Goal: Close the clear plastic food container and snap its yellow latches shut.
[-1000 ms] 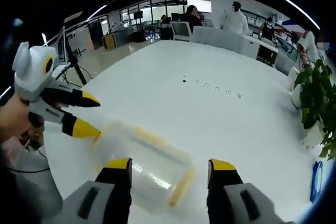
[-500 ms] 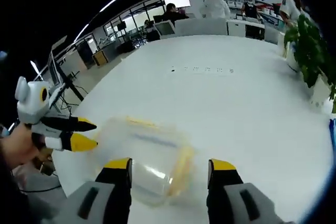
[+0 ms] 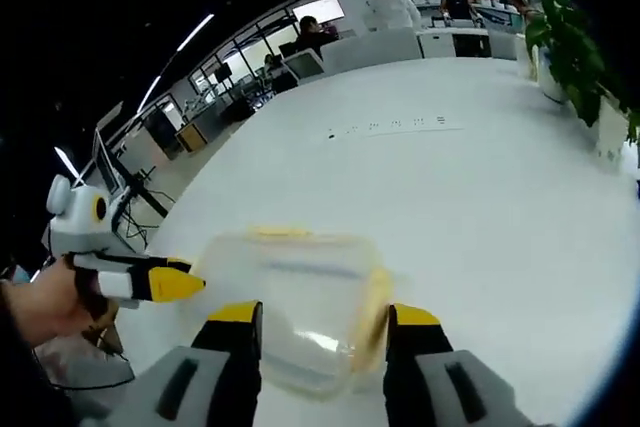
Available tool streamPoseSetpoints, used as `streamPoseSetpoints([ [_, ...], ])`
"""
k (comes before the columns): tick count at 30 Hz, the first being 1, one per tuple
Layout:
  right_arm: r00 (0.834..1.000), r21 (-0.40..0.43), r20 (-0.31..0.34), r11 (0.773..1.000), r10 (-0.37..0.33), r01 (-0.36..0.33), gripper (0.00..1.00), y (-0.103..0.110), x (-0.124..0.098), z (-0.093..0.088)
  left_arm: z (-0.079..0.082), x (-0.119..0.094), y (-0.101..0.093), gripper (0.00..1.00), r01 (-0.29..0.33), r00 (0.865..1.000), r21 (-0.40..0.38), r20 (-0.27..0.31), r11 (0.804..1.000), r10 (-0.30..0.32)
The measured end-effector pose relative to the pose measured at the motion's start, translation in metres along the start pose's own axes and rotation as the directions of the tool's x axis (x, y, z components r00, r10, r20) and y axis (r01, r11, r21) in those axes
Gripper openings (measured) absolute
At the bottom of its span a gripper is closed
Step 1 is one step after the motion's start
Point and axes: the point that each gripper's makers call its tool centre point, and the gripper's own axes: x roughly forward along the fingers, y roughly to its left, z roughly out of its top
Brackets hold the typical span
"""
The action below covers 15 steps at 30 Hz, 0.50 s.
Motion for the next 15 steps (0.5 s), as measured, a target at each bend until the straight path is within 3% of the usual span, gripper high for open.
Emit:
streamPoseSetpoints([
  [2,1.0,-0.011,0.016,1.0,0.002,-0.002,0.45,0.001,0.002,0.002,0.002,0.0,0.007,0.26,-0.027,0.999,0.039,0.028,0.999,0.026],
  [6,0.999,0.018,0.032,1.0,0.013,-0.013,0.4,0.003,0.004,0.003,0.002,-0.001,0.008,0.25,-0.028,0.998,0.015,0.057,1.0,0.027],
  [7,0.991,0.103,0.109,0.991,0.077,-0.088,0.41,0.016,0.013,0.018,0.006,0.001,0.006,0.25,-0.02,0.996,0.008,0.082,1.0,0.019],
  [8,0.998,0.026,0.062,0.999,0.025,-0.026,0.41,0.007,0.01,0.008,0.005,0.001,0.007,0.25,-0.026,0.997,0.004,0.073,1.0,0.026],
  [15,0.997,0.036,0.075,0.999,0.018,-0.021,0.41,0.011,0.01,0.006,0.005,-0.006,0.014,0.25,-0.034,0.997,0.008,0.066,0.999,0.033],
])
